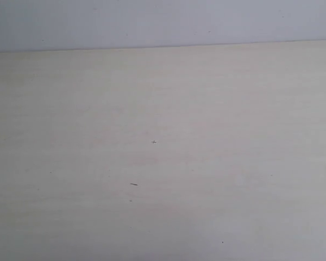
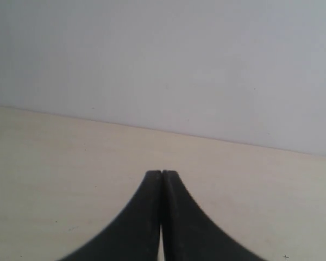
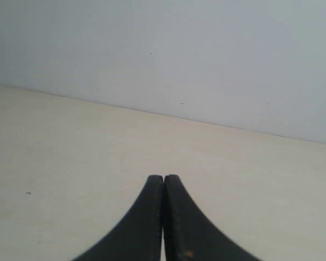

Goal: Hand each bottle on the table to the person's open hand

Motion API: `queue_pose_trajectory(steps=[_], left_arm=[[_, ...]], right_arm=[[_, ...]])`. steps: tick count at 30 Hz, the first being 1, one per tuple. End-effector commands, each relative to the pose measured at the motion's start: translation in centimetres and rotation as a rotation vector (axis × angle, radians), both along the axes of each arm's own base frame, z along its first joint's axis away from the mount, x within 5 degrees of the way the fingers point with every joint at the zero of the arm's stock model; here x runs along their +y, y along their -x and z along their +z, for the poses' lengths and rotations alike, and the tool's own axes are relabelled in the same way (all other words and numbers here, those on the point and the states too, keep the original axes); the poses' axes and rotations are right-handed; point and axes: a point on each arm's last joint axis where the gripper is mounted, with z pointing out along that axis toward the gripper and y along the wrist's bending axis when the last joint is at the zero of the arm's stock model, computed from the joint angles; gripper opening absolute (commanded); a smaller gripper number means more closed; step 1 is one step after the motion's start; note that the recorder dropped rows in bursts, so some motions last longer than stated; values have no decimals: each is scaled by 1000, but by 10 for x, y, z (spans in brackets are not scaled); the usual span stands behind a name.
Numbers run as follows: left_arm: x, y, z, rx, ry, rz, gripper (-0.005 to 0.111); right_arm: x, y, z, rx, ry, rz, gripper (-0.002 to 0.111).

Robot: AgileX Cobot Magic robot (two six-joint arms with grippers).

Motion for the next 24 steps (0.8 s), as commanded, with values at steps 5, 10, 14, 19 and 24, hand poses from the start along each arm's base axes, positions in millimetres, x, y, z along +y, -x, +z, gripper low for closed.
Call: queue_pose_trajectory(steps=[5,10,14,19,24], left_arm=[[0,1,0,-7,-5,2,2],[0,1,0,-7,-5,2,2],[0,1,0,-7,-8,2,2],[0,1,0,-7,-8,2,2],[0,1,0,-7,-8,2,2]], right_arm=[[0,0,-1,0,-6,-2,0],[0,0,-2,18,-1,-1,0],[0,0,-2,18,-1,-1,0],[-1,0,-2,17,4,-17,0],[-8,-1,-2,18,-2,-170,0]])
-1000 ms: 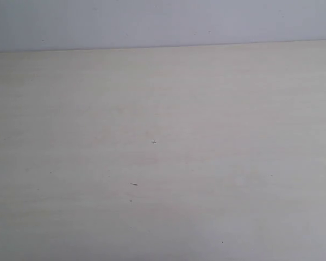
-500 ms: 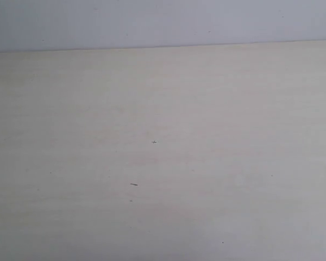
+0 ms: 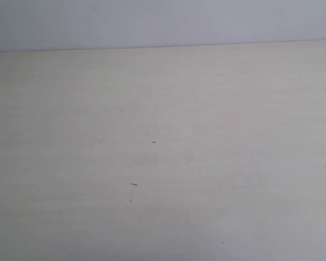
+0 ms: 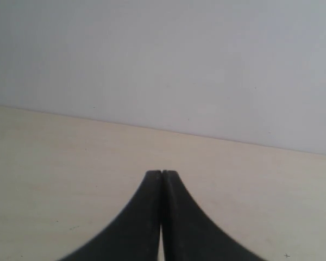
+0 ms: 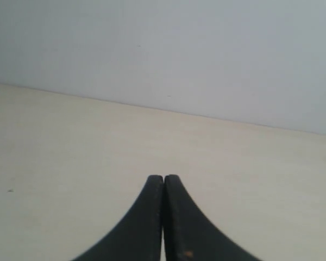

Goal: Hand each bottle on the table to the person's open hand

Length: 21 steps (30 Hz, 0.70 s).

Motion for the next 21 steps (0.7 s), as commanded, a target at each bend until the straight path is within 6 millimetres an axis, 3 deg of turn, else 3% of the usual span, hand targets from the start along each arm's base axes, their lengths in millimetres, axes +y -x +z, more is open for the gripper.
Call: queue_pose_trajectory(steps=[1,4,8,12,21], left_arm=[[0,1,1,-11,-4,1,2],[0,1,1,-11,-4,1,2],[0,1,1,-11,-4,1,2],[0,1,1,-11,-4,1,2],[0,1,1,-11,-4,1,2]], right_arm=[[-7,-1,-1,1,-5,-148,0],[-12,-1,1,-15,5,-239,0],[-17,-4,9,-194,15,-314,0],[-18,-7,0,-286,8,-325,0],[-14,-8,-5,-223,-89,-269,0]])
